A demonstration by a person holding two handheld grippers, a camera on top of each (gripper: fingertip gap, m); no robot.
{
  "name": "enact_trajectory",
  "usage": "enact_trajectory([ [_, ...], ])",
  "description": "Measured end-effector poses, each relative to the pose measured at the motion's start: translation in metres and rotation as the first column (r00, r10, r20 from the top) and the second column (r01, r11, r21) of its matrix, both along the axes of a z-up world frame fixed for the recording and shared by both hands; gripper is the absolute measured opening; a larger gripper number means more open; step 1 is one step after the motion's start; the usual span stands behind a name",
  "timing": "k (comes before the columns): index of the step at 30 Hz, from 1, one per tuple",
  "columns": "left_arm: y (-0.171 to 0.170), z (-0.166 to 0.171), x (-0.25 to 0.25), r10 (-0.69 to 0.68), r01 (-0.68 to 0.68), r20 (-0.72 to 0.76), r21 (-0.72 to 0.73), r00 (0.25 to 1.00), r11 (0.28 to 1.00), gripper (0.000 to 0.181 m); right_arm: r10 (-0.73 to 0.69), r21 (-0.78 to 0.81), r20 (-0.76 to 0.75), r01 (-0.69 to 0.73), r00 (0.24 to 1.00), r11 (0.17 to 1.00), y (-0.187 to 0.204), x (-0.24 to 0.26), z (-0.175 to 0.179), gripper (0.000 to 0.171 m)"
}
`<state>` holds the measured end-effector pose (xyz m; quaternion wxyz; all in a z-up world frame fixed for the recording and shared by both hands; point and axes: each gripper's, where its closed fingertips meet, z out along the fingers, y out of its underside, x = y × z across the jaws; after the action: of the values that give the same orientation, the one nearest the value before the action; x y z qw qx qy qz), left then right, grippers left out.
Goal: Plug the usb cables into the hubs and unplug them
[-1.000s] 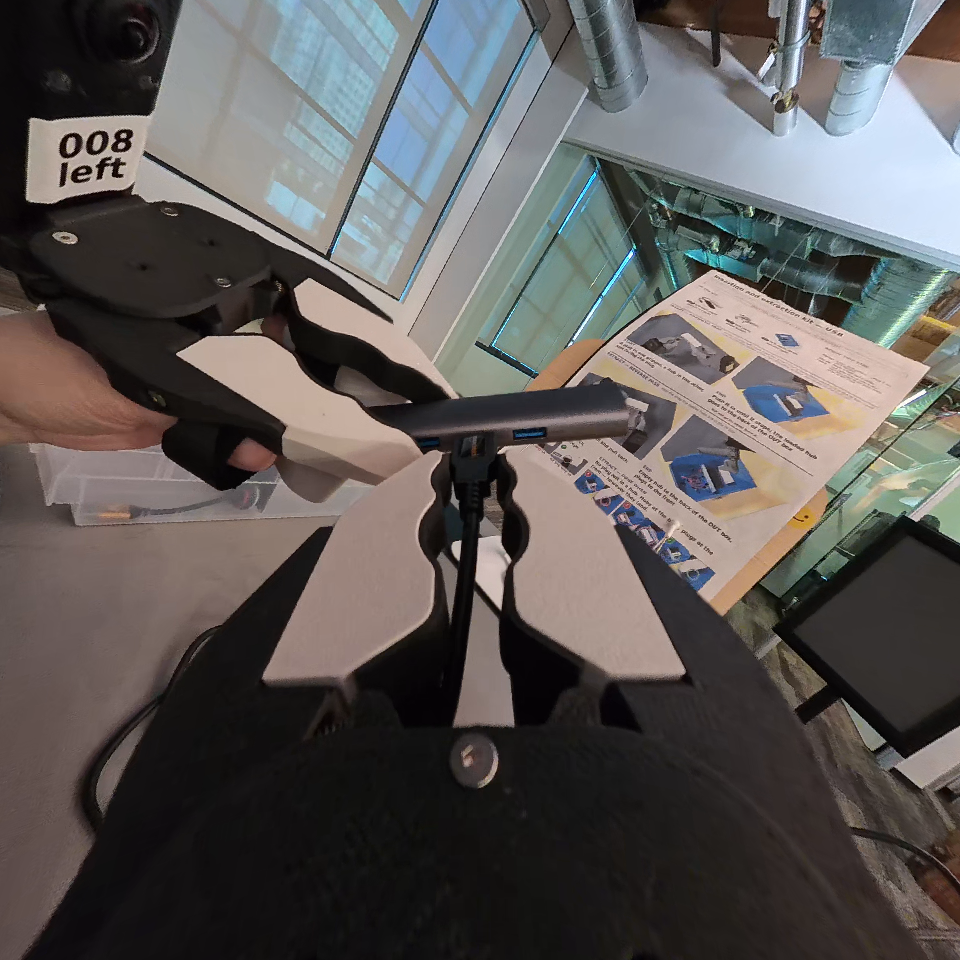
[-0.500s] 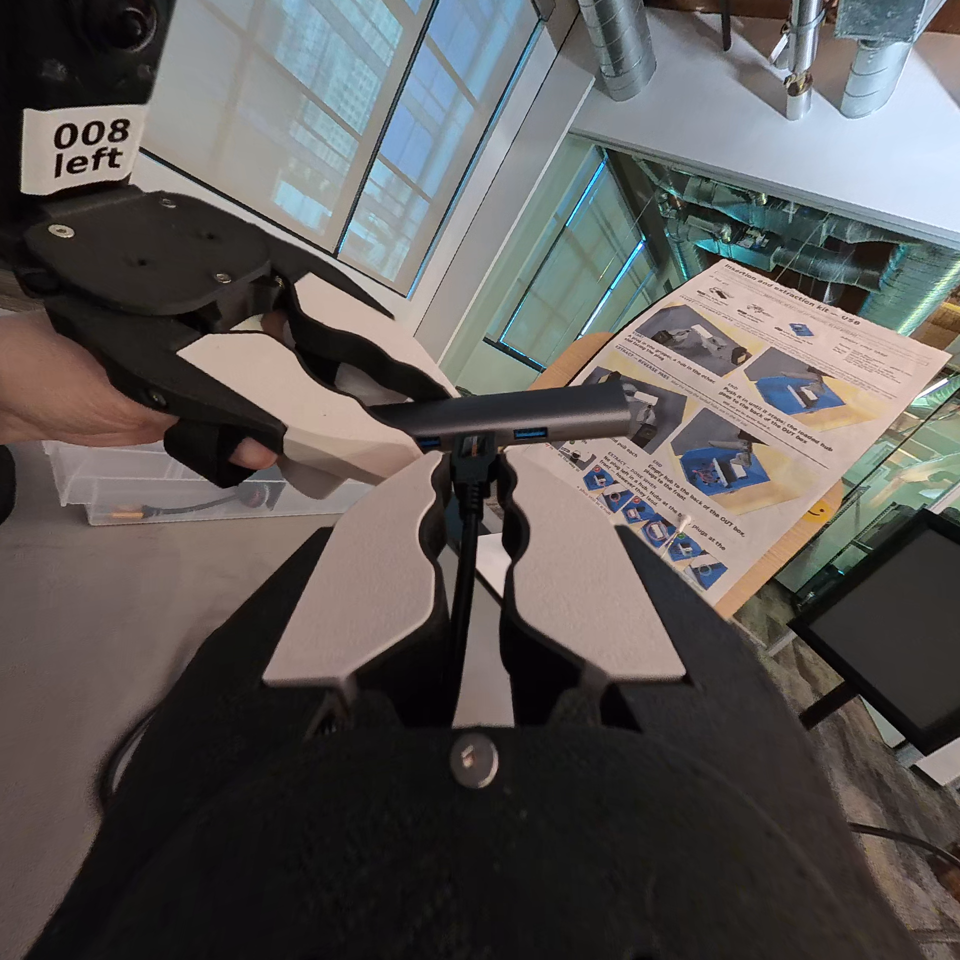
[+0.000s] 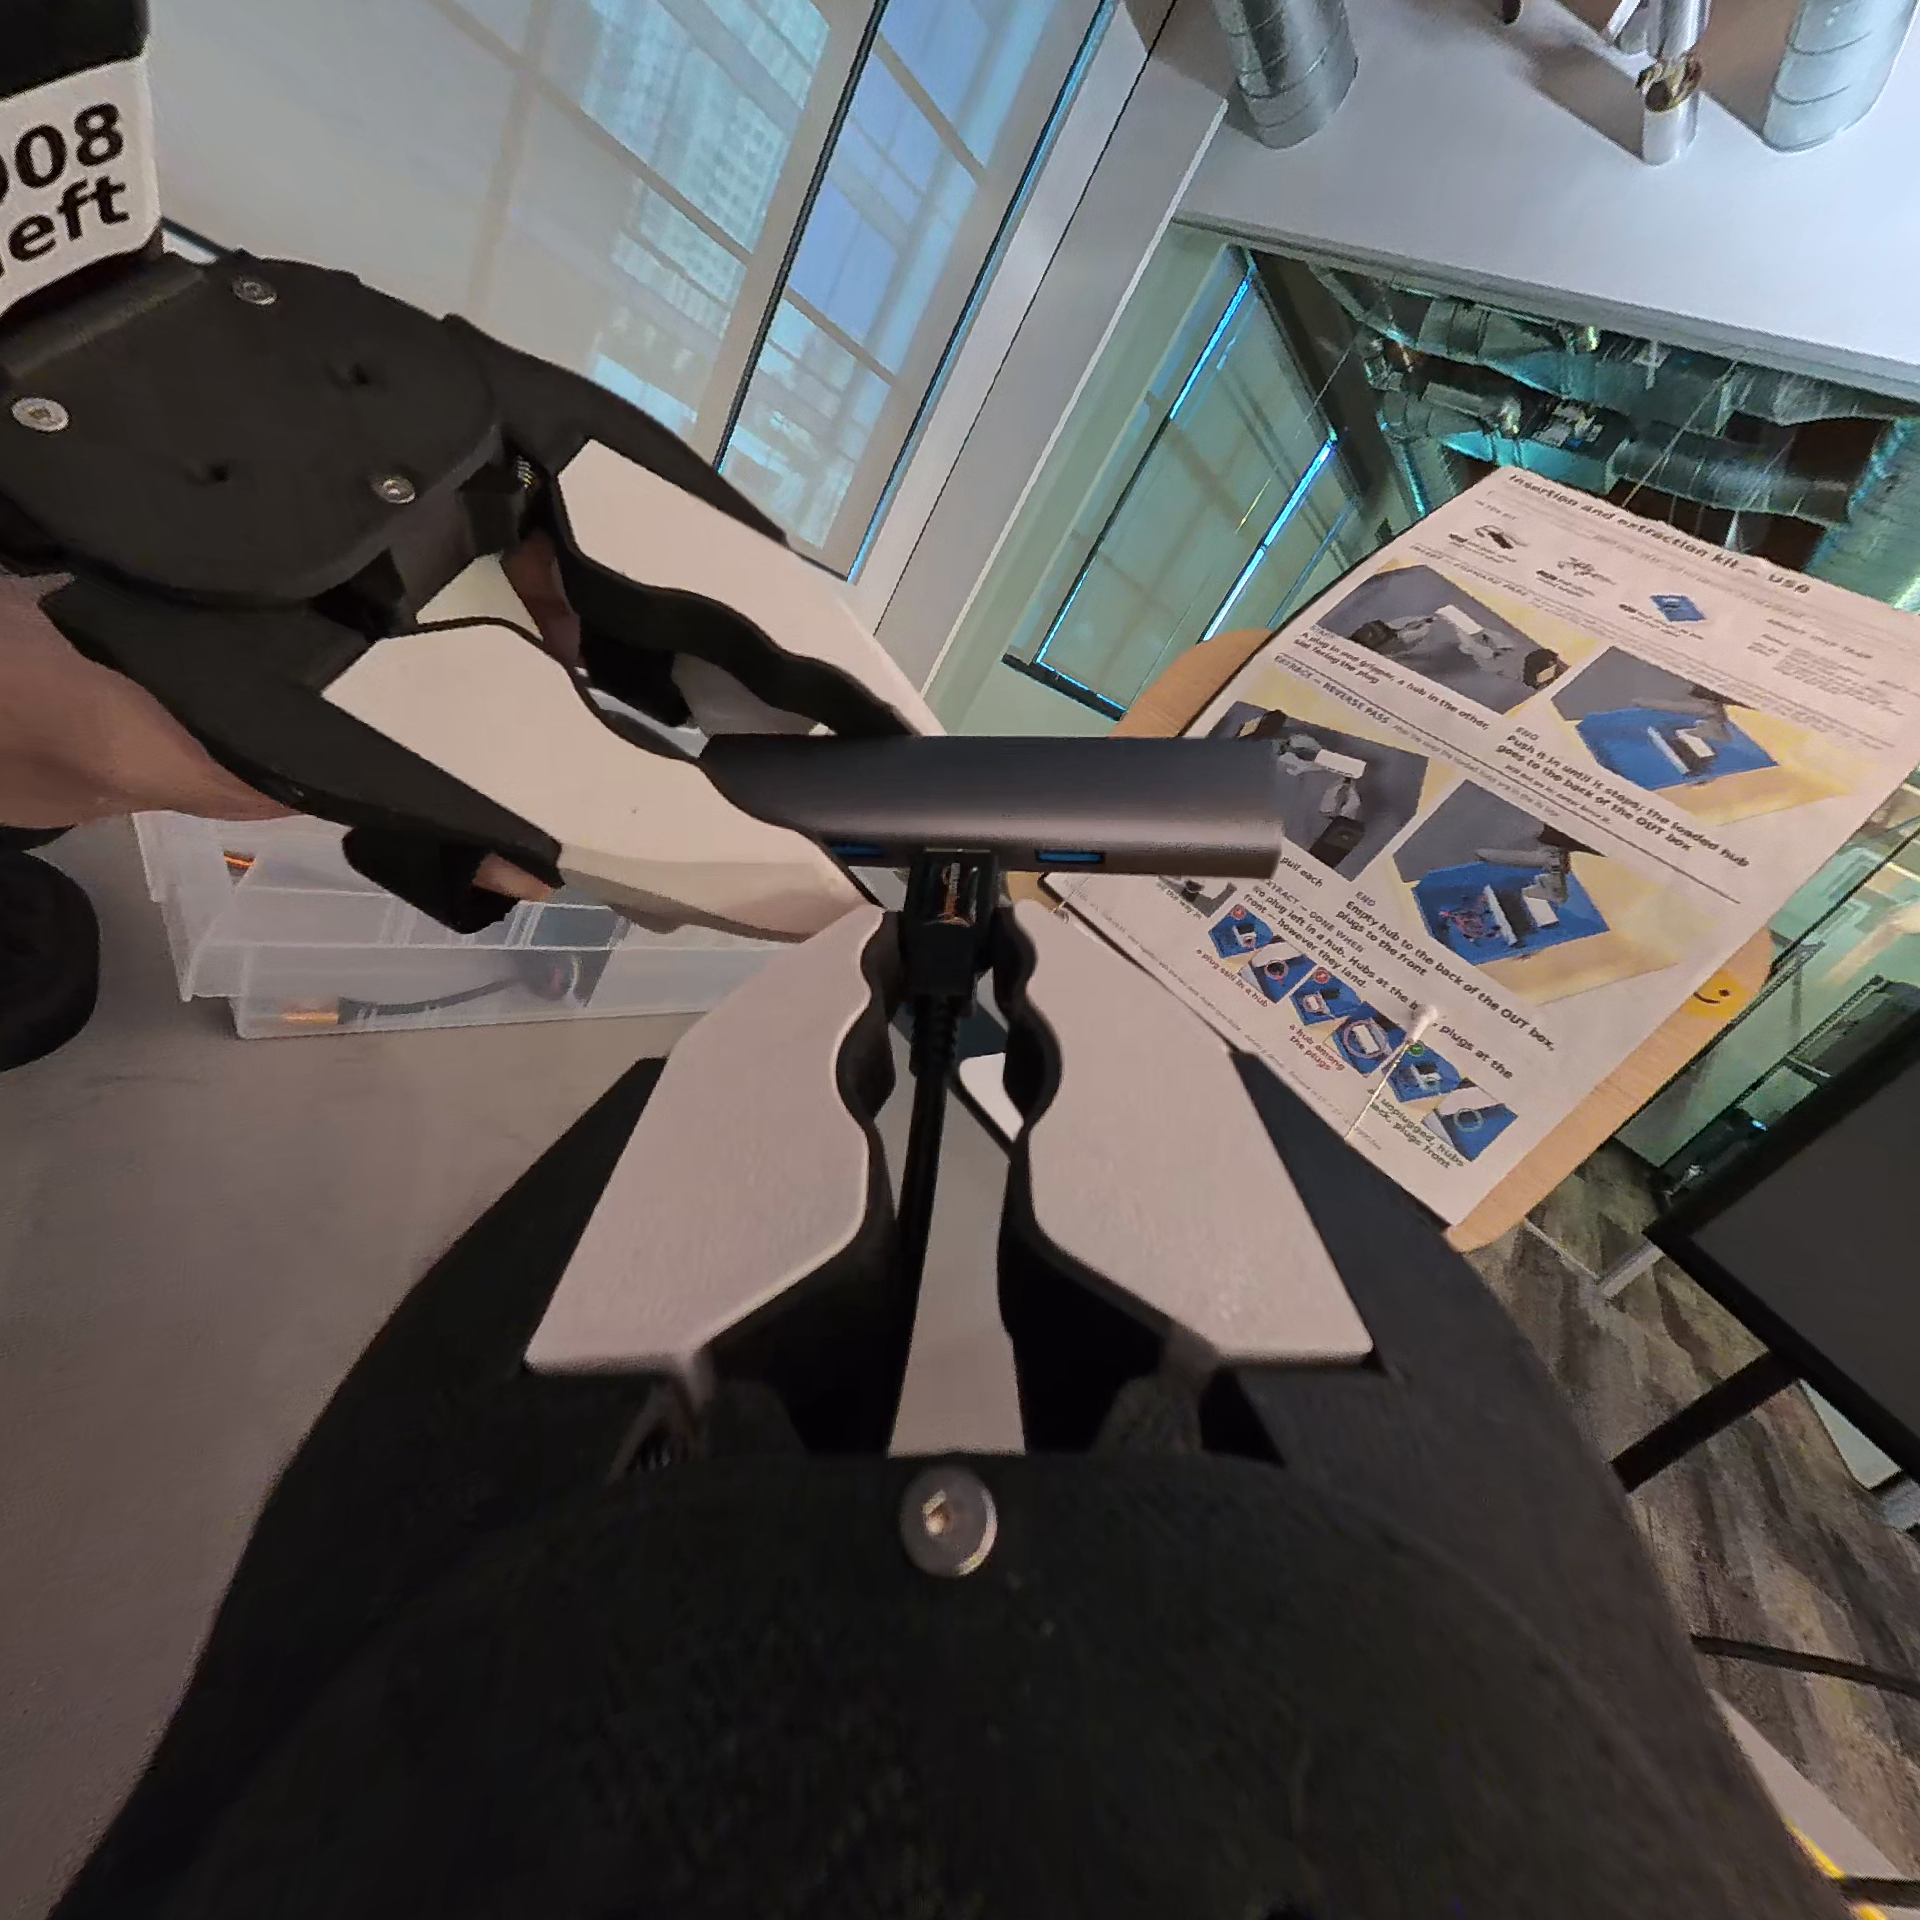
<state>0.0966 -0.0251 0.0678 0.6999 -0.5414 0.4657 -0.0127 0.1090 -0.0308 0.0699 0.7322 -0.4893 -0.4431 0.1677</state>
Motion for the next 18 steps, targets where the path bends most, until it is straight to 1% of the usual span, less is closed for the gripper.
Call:
enact_trajectory([
  [8, 0.0008, -0.0011, -0.0009, 0.017, -0.017, -0.025, 0.01, 1.0, 1.0, 0.037, 0.003, -0.015, 0.009, -0.003, 1.0, 1.0, 0.0003, -0.0008, -0.0016, 0.018],
  [11, 0.0014, -0.0004, -0.0004, 0.01, -0.01, -0.012, 0.003, 1.0, 1.0, 0.037, 0.001, -0.015, 0.019, 0.0, 1.0, 1.0, 0.0015, -0.0009, -0.0006, 0.018],
  [16, 0.0066, -0.0042, -0.0026, 0.053, -0.051, -0.062, 0.022, 0.997, 0.998, 0.038, -0.017, -0.019, 0.029, 0.017, 0.999, 1.0, 0.0043, -0.0016, -0.0023, 0.018],
  [18, 0.0081, -0.0077, -0.0033, 0.059, -0.058, -0.076, 0.012, 0.995, 0.998, 0.038, -0.017, -0.046, 0.044, 0.019, 0.999, 0.999, 0.0057, -0.0022, -0.006, 0.017],
])
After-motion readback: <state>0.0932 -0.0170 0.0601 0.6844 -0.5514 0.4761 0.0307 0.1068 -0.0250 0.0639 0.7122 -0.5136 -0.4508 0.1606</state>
